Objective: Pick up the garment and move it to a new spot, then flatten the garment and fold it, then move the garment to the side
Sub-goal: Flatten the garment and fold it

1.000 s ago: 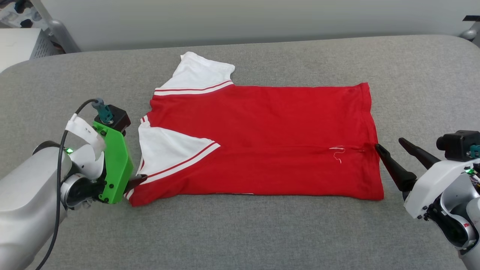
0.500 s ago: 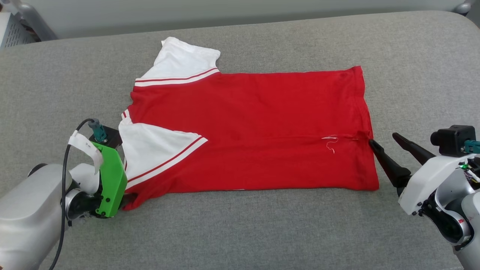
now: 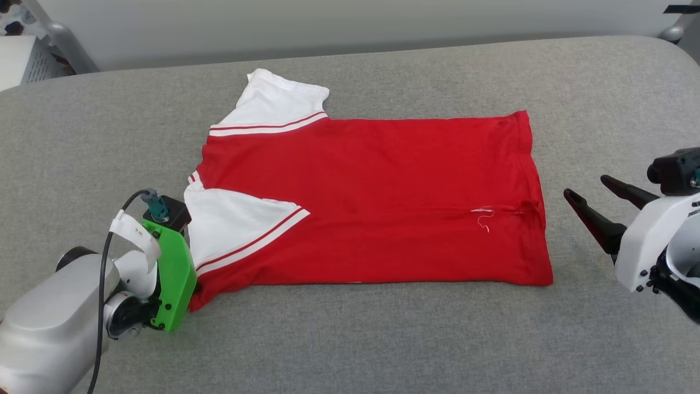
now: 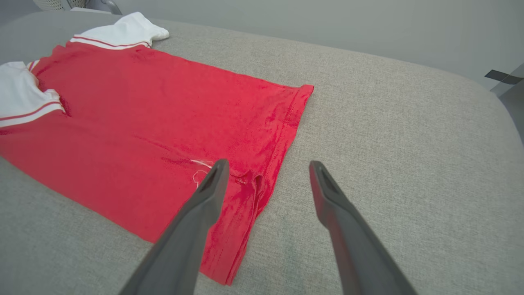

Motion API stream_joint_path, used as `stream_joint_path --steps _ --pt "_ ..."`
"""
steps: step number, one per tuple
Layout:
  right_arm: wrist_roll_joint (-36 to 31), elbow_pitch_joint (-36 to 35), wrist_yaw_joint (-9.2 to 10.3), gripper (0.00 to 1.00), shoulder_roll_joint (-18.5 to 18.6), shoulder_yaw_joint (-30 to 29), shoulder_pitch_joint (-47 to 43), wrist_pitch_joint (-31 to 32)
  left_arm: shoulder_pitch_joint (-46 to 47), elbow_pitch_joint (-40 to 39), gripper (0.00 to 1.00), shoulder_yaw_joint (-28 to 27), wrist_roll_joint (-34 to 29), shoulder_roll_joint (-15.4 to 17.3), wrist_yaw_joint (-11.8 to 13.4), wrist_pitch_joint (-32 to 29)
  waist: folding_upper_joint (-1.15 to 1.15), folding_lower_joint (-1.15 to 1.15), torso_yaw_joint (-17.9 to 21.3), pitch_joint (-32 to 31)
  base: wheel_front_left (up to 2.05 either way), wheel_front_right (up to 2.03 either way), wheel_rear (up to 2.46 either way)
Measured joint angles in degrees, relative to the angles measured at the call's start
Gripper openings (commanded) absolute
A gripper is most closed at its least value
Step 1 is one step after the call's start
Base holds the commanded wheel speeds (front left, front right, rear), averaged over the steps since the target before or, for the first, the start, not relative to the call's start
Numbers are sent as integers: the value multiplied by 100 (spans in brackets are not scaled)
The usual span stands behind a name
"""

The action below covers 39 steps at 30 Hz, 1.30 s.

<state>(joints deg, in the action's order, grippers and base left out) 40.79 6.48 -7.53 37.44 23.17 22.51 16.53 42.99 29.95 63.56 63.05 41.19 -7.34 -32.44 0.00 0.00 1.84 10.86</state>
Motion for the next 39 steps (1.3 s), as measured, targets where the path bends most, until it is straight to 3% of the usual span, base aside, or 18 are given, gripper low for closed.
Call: stream_joint_path --steps 8,13,20,24,32,33,34,39 --pt "487 -205 0 100 577 592 412 2016 92 -495 0 310 -4 194 0 223 0 0 -175 -56 0 0 0" --pt "550 -56 -1 100 611 866 515 2683 240 -639 0 438 -27 196 0 330 0 0 -281 25 0 0 0" --pt "517 586 0 100 350 1080 584 2796 486 -699 0 565 -90 171 0 470 0 0 -415 228 0 0 0" --pt "501 987 1 100 100 1216 584 2620 608 -719 0 643 -112 147 -1 542 0 0 -490 347 0 0 0" --pt "583 1373 8 100 1 1546 624 2156 672 -689 0 762 -137 123 0 653 0 0 -567 430 0 0 0" --pt "619 1411 8 13 -8 1562 633 2065 673 -680 0 777 -136 123 0 669 0 0 -562 418 0 0 0" --pt "655 1451 8 0 -14 1588 633 1970 672 -666 0 791 -136 122 0 702 0 0 -554 397 0 0 0" --pt "804 1514 8 0 -30 1675 633 1594 642 -623 0 839 -96 125 0 778 0 0 -504 221 0 0 0"
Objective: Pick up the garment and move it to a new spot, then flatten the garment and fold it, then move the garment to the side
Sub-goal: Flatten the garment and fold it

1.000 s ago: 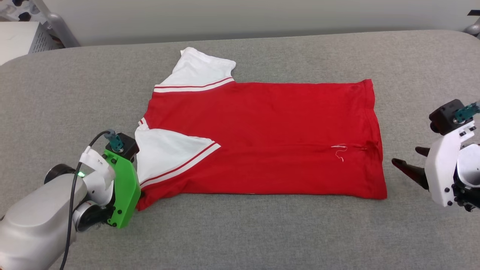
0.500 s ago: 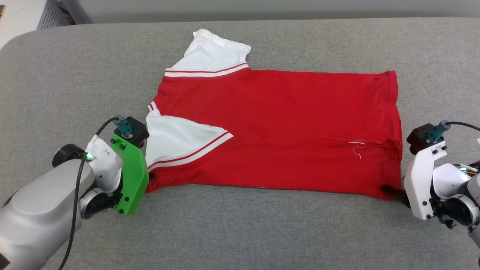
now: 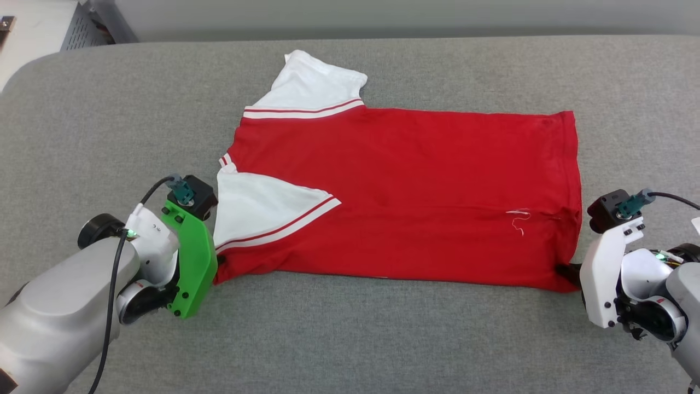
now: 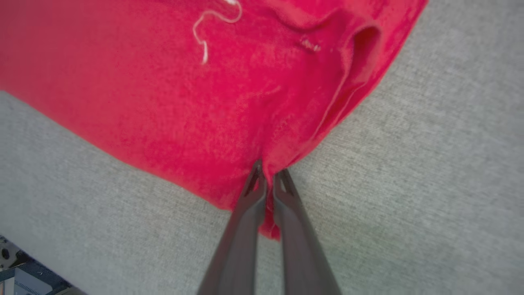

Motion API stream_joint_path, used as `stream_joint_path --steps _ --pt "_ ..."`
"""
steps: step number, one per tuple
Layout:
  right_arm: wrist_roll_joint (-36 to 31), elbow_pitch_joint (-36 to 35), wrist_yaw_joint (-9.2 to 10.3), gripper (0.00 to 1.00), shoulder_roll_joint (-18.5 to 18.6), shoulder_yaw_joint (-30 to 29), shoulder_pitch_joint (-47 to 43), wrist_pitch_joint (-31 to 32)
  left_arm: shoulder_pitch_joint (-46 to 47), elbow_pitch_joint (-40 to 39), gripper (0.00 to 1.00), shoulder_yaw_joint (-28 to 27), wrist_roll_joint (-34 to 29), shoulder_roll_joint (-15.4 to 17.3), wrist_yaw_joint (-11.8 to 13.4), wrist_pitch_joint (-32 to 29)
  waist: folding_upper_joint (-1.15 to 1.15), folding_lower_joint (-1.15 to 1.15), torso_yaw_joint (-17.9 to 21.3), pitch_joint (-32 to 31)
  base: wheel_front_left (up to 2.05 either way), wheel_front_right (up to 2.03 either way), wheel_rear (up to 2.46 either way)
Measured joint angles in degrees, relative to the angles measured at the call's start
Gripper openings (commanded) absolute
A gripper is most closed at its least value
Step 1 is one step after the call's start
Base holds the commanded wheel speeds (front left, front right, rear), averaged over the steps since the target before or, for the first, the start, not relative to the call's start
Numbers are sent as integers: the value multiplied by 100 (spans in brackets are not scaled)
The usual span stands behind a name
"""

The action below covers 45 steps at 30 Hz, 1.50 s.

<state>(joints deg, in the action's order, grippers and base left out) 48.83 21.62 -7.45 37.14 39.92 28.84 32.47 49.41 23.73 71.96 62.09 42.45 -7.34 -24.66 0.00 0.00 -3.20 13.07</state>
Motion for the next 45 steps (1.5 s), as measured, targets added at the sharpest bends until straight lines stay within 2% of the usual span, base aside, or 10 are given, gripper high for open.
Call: stream_joint_path --steps 9,15,20,28,35,36,37,38,45 --pt "250 -498 -2 0 310 21 -298 -385 -238 -151 0 41 223 232 -1 98 0 0 126 -514 0 0 0" --pt "388 -989 -7 0 657 -154 -699 -360 -470 -486 0 67 385 477 -1 104 0 0 192 -848 0 0 0" --pt "459 -1223 -8 0 769 -366 -1192 -183 -838 -700 0 89 422 678 -1 108 0 0 248 -1051 0 0 0" --pt "469 -1026 -8 0 567 -602 -1664 57 -1384 -609 0 111 508 621 -1 189 0 0 293 -1079 0 0 0" --pt "190 -423 -9 0 166 -659 -1697 -71 -1586 -121 0 118 553 327 -1 349 0 0 288 -990 0 0 0" --pt "151 -370 -9 10 125 -660 -1697 -142 -1596 -44 0 114 553 281 -1 390 0 0 283 -990 0 0 0" --pt "131 -328 -9 46 83 -675 -1697 -229 -1604 20 87 107 547 248 0 475 0 0 281 -996 0 0 0" --pt "114 -303 -9 100 60 -691 -1699 -310 -1611 57 100 88 536 236 1 559 0 0 279 -1005 0 0 0" --pt "-205 -469 -9 100 34 -1110 -1770 -1239 -1614 126 100 -15 477 378 2 900 0 0 261 -1188 0 0 0"
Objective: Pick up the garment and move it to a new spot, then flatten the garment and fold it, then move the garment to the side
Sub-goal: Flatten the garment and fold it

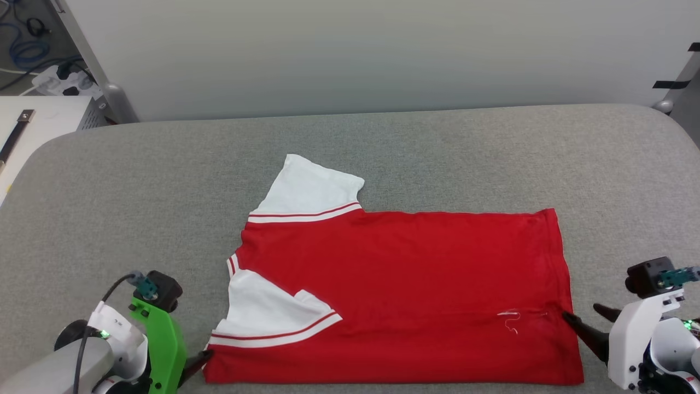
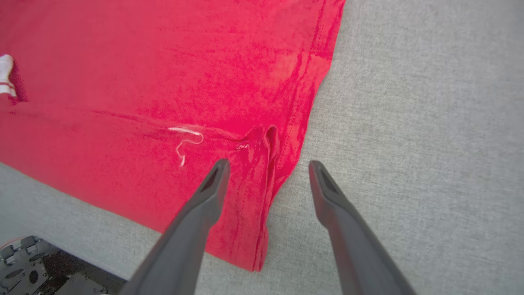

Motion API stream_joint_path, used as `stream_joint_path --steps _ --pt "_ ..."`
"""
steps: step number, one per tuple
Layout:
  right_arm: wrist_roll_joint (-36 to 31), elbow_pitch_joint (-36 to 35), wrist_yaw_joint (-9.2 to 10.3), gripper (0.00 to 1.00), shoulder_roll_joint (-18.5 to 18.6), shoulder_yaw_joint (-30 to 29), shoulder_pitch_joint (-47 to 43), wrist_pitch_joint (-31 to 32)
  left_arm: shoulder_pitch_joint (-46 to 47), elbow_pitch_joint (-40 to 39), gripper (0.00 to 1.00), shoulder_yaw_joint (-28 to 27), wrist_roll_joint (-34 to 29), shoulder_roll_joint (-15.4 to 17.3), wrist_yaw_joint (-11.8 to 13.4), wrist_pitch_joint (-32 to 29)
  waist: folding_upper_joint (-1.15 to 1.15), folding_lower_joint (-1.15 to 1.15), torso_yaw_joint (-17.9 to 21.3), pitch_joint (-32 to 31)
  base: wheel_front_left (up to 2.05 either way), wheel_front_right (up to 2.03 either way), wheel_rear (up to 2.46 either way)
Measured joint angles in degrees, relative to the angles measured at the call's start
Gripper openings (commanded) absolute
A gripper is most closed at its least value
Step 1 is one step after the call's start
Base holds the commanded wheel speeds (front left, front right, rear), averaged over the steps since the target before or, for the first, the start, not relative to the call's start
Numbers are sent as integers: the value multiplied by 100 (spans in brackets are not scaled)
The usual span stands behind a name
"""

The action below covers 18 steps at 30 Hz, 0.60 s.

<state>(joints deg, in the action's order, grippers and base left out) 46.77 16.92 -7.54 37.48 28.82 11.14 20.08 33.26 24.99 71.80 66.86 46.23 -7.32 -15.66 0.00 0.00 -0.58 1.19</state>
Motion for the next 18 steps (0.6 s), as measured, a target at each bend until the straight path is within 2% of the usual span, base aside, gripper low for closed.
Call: stream_joint_path --steps 5,13,18 --pt "-587 -247 1 100 -232 -794 -75 -1002 106 -187 100 -189 -118 207 76 352 0 0 20 -93 0 0 0" --pt "-1939 -938 1 100 -1288 -2048 -103 -2199 701 -260 100 -565 -535 233 457 1018 0 0 166 -3 0 0 0" --pt "-2616 -1563 1 100 -1817 -2361 -176 -2498 1233 14 100 -784 -809 46 608 1338 0 0 283 188 0 0 0"
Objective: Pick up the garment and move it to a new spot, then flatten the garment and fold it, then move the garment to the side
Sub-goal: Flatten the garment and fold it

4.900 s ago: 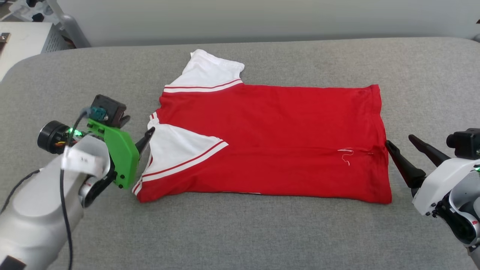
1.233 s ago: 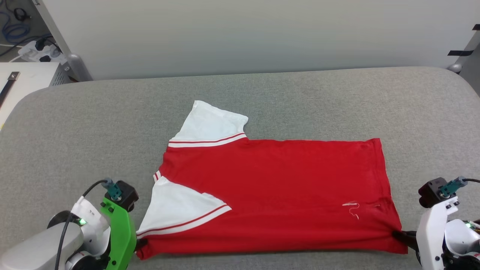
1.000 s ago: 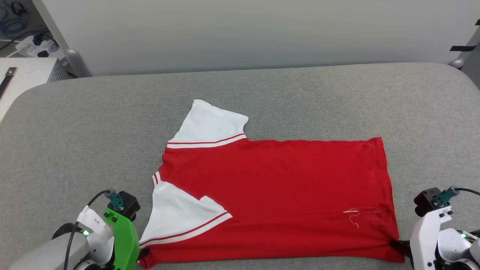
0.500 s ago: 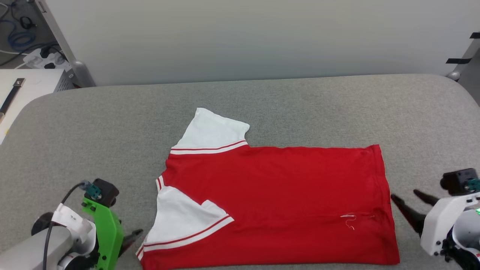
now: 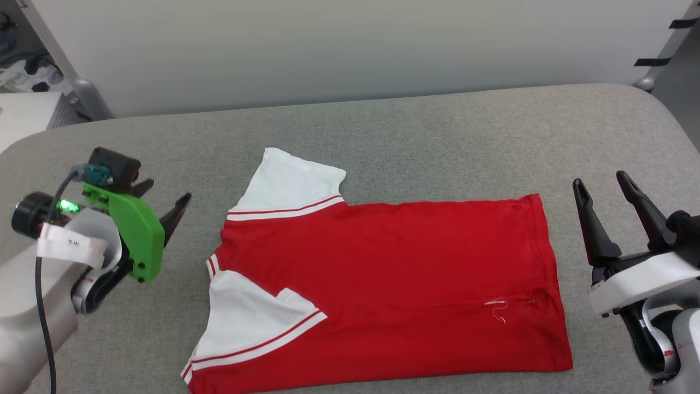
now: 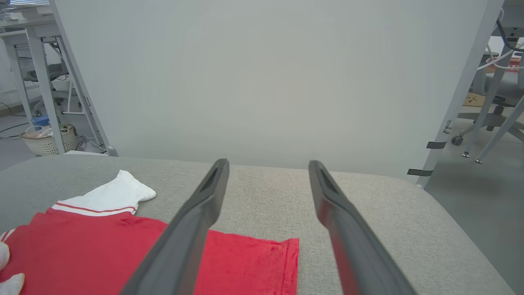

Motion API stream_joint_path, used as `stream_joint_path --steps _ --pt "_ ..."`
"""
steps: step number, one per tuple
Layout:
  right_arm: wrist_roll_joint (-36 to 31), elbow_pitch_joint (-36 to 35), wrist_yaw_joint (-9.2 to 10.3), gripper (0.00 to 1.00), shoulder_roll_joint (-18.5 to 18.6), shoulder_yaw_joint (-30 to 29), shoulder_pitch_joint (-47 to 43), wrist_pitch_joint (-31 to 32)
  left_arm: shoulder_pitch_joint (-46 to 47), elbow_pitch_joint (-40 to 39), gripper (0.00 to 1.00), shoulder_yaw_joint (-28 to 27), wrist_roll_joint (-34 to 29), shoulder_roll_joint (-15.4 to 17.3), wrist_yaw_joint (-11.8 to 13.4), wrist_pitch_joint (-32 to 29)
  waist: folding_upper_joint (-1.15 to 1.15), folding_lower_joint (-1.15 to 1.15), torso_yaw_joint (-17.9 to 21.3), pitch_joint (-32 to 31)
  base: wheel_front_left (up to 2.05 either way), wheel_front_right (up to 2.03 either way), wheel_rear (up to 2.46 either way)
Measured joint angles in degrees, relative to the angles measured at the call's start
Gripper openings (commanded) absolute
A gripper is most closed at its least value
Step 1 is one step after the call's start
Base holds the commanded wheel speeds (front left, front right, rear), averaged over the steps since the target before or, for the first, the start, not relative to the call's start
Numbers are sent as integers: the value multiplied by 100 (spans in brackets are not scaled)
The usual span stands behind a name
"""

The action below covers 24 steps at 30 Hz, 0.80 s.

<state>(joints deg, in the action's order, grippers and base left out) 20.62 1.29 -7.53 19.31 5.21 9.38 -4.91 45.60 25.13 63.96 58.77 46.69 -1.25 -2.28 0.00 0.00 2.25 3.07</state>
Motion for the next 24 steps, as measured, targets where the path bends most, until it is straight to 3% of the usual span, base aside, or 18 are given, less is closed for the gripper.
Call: stream_joint_path --steps 3,7,11,15,20,24 --pt "-255 -342 0 100 -225 -82 -19 -42 371 219 100 -171 11 -183 -8 70 0 0 80 178 0 0 0" --pt "-486 -638 0 100 -378 -29 -27 -49 1001 592 100 -168 -29 -350 -224 -333 0 0 192 498 0 0 0" --pt "-535 -808 0 100 -476 67 58 -87 1690 808 100 -120 115 -458 -479 -1263 0 1 324 878 0 0 0" --pt "-535 -898 0 100 -521 130 242 -118 2390 905 100 56 266 -566 -566 -2451 0 1 460 1297 0 0 0" --pt "-535 -905 0 100 -588 221 460 -210 2977 1072 100 98 519 -683 -583 -3354 0 1 619 1813 0 0 0" --pt "-535 -868 0 100 -604 270 624 -311 3205 1224 100 248 508 -711 -606 -3718 0 1 762 2201 0 0 0"
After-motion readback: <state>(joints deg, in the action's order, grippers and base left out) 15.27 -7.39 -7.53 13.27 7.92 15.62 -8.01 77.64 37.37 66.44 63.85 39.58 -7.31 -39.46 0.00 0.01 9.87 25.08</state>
